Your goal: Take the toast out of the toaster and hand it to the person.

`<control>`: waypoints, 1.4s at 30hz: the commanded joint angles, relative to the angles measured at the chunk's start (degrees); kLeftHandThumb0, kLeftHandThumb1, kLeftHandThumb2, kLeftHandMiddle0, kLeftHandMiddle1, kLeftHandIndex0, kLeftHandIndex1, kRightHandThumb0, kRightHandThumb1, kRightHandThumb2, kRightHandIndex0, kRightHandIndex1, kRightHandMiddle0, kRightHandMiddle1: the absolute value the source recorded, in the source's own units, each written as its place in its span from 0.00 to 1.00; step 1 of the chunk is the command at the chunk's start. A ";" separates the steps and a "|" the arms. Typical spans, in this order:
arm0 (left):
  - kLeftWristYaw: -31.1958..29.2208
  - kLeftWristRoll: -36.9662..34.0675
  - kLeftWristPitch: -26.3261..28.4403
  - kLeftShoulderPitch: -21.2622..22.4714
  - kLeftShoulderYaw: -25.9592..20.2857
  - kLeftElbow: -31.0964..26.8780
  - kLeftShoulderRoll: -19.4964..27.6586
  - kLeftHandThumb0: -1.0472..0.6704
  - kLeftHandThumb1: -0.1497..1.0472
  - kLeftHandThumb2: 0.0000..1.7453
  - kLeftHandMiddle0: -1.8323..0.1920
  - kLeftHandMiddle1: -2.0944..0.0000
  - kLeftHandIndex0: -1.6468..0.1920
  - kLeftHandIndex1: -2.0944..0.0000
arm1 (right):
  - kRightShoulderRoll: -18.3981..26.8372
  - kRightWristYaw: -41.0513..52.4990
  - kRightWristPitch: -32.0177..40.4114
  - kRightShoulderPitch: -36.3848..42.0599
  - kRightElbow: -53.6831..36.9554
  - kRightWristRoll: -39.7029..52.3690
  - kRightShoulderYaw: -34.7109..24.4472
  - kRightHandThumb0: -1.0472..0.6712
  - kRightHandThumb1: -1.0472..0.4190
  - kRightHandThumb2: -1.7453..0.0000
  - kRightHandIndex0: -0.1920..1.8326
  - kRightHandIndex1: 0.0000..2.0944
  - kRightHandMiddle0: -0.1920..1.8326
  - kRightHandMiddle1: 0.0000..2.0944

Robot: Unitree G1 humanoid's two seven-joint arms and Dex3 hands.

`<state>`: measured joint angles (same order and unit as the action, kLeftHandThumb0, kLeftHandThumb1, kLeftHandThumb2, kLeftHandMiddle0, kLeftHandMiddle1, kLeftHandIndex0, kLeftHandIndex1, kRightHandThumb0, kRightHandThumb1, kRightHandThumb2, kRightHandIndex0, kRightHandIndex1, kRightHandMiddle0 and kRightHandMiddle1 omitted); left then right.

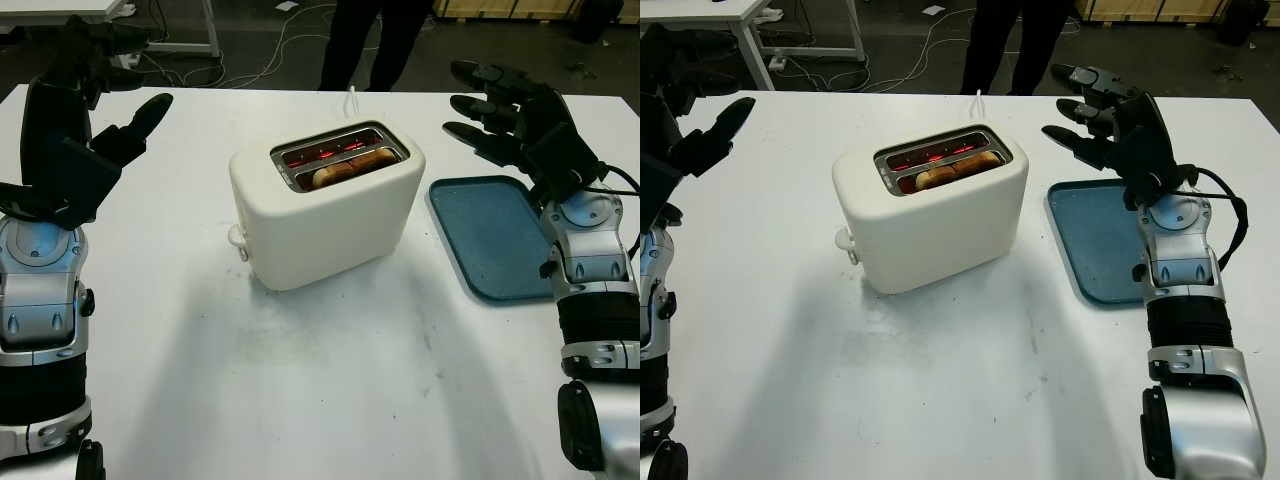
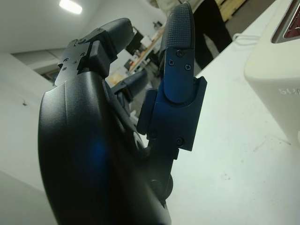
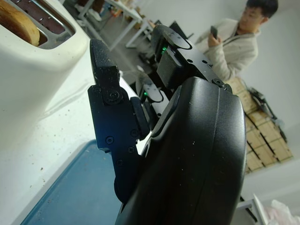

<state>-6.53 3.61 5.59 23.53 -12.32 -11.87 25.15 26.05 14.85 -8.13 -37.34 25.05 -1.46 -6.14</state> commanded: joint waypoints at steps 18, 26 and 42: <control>-0.03 -0.06 0.51 -0.18 -0.12 -1.10 -0.19 0.26 0.89 0.09 0.88 0.41 0.82 0.53 | 0.05 -0.34 -0.05 -0.11 -0.45 -0.65 0.16 0.36 0.09 0.98 0.39 0.00 0.38 0.00; -0.04 -0.05 1.43 -0.25 -0.15 -1.89 -0.15 0.27 0.89 0.09 0.88 0.41 0.83 0.54 | -0.02 -0.24 0.45 -0.20 -0.69 -1.12 0.12 0.36 0.09 0.98 0.39 0.00 0.38 0.00; 0.06 0.09 1.66 -0.42 -0.11 -2.37 -0.24 0.28 0.89 0.09 0.88 0.42 0.82 0.55 | -0.11 -0.42 0.70 -0.08 -0.53 -1.10 -0.11 0.36 0.09 0.98 0.39 0.00 0.38 0.00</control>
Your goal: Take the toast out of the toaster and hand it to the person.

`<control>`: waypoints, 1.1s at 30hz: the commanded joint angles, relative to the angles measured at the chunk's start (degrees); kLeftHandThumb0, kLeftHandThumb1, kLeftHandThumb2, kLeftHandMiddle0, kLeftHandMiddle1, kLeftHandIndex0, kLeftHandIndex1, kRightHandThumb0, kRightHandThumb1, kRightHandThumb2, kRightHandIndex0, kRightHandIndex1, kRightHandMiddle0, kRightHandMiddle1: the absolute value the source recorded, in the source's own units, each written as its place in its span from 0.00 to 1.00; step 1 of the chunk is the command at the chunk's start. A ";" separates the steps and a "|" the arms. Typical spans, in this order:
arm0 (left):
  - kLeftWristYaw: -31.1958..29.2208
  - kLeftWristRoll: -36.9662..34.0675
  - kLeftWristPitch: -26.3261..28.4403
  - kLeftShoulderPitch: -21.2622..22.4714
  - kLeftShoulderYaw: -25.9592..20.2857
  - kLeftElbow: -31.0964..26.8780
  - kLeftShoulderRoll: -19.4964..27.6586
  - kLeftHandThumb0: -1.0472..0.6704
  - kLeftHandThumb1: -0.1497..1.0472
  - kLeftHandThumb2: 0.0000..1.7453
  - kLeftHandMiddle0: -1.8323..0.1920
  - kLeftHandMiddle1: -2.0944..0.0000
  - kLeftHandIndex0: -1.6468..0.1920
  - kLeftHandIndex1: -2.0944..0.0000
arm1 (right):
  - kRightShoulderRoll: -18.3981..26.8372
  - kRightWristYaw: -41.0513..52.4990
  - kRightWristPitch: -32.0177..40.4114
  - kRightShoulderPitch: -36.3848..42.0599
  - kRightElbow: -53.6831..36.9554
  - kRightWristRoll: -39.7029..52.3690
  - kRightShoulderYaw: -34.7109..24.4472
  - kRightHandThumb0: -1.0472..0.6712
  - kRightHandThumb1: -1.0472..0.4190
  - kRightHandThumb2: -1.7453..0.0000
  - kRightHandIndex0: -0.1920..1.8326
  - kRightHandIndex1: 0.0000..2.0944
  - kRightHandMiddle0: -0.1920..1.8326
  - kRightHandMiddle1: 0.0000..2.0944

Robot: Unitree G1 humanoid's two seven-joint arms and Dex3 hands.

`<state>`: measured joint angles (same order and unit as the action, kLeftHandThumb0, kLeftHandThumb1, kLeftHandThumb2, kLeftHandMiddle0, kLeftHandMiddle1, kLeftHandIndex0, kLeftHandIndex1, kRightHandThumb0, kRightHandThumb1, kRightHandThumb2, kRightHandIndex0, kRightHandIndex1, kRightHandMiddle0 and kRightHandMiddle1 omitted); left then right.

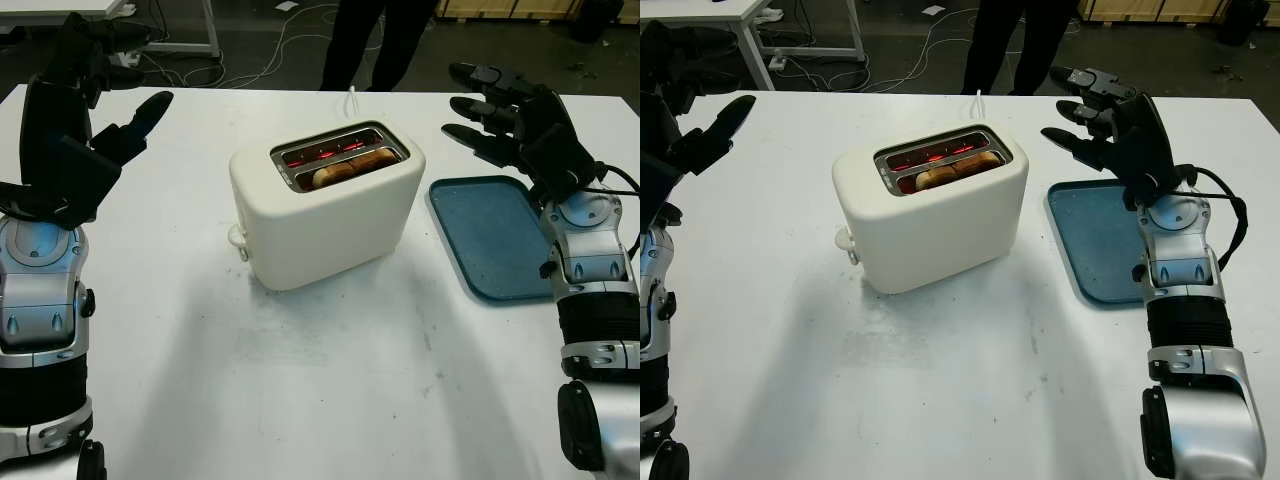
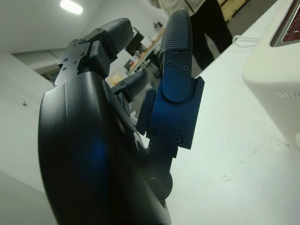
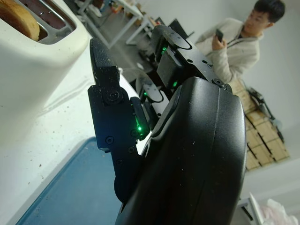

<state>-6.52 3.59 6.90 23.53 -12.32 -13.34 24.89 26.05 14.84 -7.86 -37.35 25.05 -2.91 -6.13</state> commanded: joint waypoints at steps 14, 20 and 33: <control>0.25 -0.23 0.67 -0.69 -0.30 -1.39 -0.39 0.29 0.89 0.09 0.89 0.42 0.82 0.55 | 0.00 -0.44 0.68 0.03 -0.74 0.13 -0.03 0.36 0.09 0.98 0.40 0.00 0.38 0.00; 0.07 -0.05 0.87 -0.76 -0.33 -1.61 -0.33 0.30 0.89 0.09 0.89 0.42 0.82 0.55 | -0.20 -0.79 1.17 0.13 -1.23 -0.06 -0.01 0.37 0.09 0.98 0.40 0.00 0.38 0.00; 0.06 -0.04 0.64 -0.83 -0.32 -1.74 -0.41 0.30 0.89 0.09 0.88 0.42 0.82 0.55 | 0.19 -1.13 0.39 0.22 -0.70 -0.89 0.29 0.34 0.09 0.98 0.41 0.01 0.39 0.00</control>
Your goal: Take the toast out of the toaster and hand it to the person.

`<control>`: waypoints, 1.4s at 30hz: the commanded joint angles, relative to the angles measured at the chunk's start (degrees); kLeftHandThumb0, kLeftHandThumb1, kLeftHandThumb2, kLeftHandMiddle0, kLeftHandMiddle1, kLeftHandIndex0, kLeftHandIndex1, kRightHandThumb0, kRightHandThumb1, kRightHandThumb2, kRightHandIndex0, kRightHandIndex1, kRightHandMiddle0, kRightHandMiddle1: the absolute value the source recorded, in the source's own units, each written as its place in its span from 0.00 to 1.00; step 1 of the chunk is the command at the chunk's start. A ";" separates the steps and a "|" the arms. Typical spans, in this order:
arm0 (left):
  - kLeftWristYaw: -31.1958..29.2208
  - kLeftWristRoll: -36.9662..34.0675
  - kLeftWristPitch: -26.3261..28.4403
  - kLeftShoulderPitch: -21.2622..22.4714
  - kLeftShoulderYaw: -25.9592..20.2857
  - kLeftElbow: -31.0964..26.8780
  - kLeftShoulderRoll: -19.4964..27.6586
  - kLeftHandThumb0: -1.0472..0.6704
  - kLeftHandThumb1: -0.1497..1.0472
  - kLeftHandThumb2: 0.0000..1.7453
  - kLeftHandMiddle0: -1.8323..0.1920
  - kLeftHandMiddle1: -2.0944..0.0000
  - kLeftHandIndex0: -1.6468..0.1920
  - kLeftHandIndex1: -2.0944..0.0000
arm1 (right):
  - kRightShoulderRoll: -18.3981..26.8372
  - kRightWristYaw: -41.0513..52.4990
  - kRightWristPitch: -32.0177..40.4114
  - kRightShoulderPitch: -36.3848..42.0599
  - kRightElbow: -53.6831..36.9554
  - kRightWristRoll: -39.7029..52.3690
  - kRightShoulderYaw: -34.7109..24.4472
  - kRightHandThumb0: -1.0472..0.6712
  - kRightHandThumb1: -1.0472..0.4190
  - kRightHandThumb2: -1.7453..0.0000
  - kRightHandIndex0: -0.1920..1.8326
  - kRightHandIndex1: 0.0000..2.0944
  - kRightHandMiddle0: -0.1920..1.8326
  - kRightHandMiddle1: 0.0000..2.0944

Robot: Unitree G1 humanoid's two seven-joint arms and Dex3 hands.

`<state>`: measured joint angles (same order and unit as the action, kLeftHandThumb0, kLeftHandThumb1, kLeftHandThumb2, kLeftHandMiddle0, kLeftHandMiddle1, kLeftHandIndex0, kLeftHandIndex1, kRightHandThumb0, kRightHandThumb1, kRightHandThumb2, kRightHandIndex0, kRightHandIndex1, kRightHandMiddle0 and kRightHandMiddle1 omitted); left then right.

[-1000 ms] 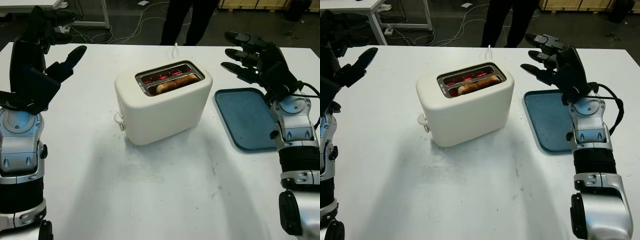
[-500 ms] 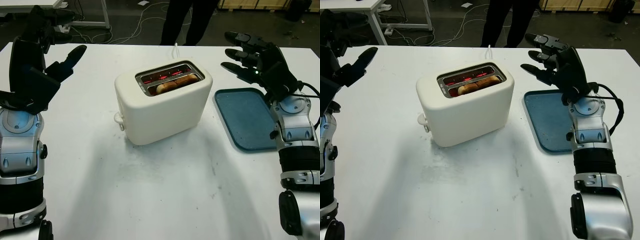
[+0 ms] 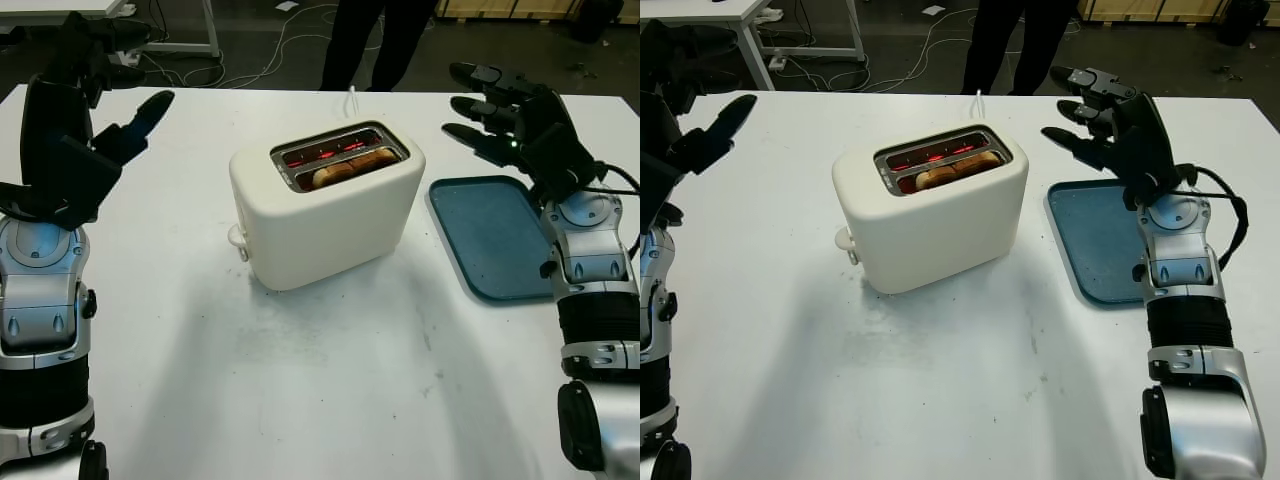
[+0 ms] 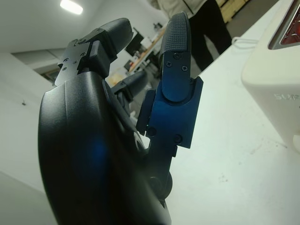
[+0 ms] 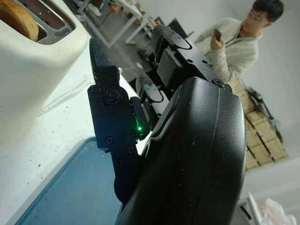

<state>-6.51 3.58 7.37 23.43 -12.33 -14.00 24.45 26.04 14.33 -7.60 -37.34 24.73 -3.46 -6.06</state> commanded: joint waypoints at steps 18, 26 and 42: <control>0.20 -0.06 0.11 -0.84 -0.39 -1.29 -0.12 0.31 0.87 0.11 0.89 0.42 0.83 0.55 | 0.09 -0.87 -0.16 0.21 -0.08 -0.45 0.25 0.34 0.09 0.98 0.41 0.01 0.40 0.00; 0.19 0.35 0.42 -0.85 -0.19 -1.51 0.06 0.32 0.87 0.12 0.89 0.42 0.83 0.55 | 0.26 -0.77 -1.16 0.01 0.71 -0.55 0.24 0.33 0.09 0.98 0.42 0.01 0.40 0.00; 0.04 0.09 0.39 -0.69 -0.12 -1.53 -0.05 0.32 0.85 0.14 0.88 0.42 0.82 0.55 | 0.33 -0.96 -0.20 0.08 -0.10 -1.27 0.45 0.33 0.09 0.98 0.42 0.01 0.40 0.00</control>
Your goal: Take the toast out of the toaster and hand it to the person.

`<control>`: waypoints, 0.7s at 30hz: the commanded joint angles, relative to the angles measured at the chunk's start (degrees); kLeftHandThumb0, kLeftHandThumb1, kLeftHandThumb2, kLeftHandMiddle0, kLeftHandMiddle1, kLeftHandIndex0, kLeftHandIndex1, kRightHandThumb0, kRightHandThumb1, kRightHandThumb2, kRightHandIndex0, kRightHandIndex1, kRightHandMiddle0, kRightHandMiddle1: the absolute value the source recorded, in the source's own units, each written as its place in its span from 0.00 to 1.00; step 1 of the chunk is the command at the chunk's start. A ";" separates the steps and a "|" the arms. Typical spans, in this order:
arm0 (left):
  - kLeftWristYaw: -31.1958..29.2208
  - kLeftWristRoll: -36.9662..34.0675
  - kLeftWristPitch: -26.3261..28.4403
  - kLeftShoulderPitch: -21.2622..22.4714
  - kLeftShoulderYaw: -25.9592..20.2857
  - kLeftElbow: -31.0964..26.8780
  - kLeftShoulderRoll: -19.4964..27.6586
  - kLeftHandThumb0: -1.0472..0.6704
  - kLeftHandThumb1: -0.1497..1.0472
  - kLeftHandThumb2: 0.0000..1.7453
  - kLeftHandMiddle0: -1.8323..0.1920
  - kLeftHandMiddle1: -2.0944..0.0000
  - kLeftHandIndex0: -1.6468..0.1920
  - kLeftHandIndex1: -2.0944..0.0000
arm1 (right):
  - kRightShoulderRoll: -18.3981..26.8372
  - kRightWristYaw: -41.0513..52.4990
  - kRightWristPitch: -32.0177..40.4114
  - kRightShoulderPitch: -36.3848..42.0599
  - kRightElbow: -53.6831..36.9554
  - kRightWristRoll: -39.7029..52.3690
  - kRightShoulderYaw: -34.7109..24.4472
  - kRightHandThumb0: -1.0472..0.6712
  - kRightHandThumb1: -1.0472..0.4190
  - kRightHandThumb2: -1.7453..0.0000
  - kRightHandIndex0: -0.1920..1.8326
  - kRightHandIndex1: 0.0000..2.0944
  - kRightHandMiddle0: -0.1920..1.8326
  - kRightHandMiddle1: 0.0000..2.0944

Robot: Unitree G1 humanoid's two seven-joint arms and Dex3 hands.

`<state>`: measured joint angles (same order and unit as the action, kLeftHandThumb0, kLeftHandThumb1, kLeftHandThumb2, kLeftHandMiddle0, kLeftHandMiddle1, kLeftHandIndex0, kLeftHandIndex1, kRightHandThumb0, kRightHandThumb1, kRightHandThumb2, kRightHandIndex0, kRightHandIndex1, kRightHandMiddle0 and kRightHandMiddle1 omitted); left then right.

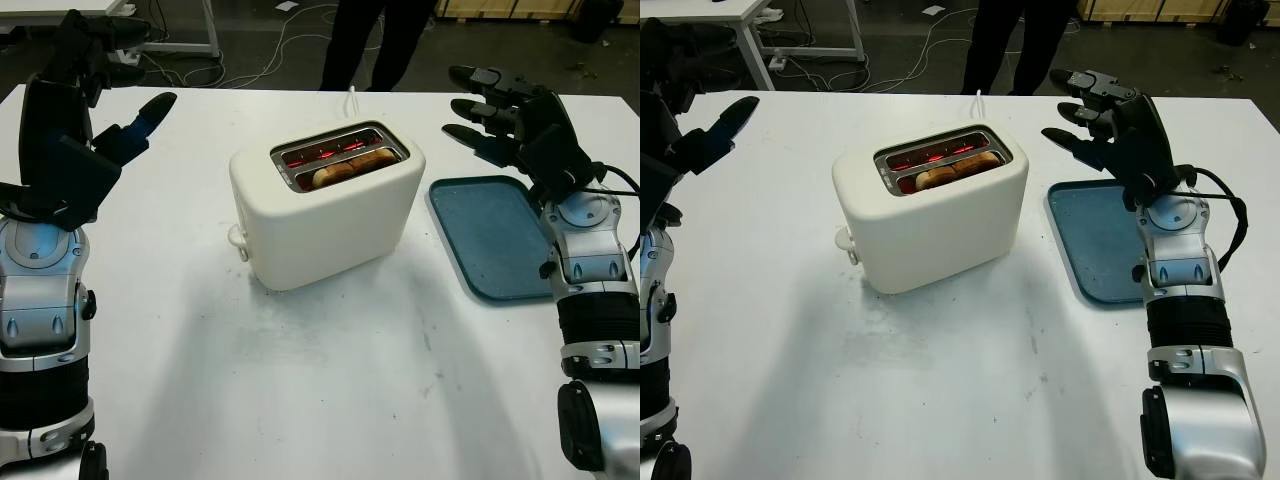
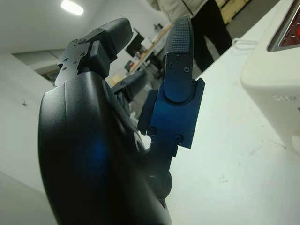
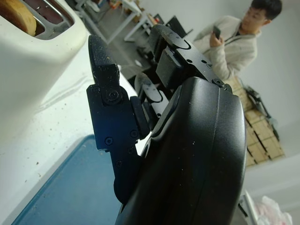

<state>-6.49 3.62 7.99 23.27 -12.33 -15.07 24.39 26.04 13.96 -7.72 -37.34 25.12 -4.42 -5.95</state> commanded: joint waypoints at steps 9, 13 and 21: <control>0.05 0.17 0.16 -0.47 -0.03 -0.75 0.05 0.33 0.84 0.15 0.89 0.42 0.83 0.55 | 0.19 -0.37 -0.14 -0.05 -0.49 -0.07 0.25 0.35 0.09 0.98 0.42 0.00 0.40 0.00; 0.14 0.53 0.02 -0.48 0.01 -0.70 0.19 0.32 0.83 0.16 0.89 0.42 0.82 0.55 | -0.05 -0.37 0.42 -0.01 -0.95 0.18 0.17 0.36 0.09 0.99 0.41 0.00 0.39 0.00; 0.00 0.21 0.41 -0.49 -0.03 -0.90 0.03 0.33 0.83 0.17 0.89 0.42 0.82 0.55 | 0.01 -0.30 0.21 -0.07 -0.68 0.27 0.10 0.36 0.09 0.98 0.41 0.00 0.39 0.00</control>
<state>-6.50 3.71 8.04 23.27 -12.32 -15.12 24.39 26.04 13.97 -7.70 -37.35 24.97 -4.40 -5.93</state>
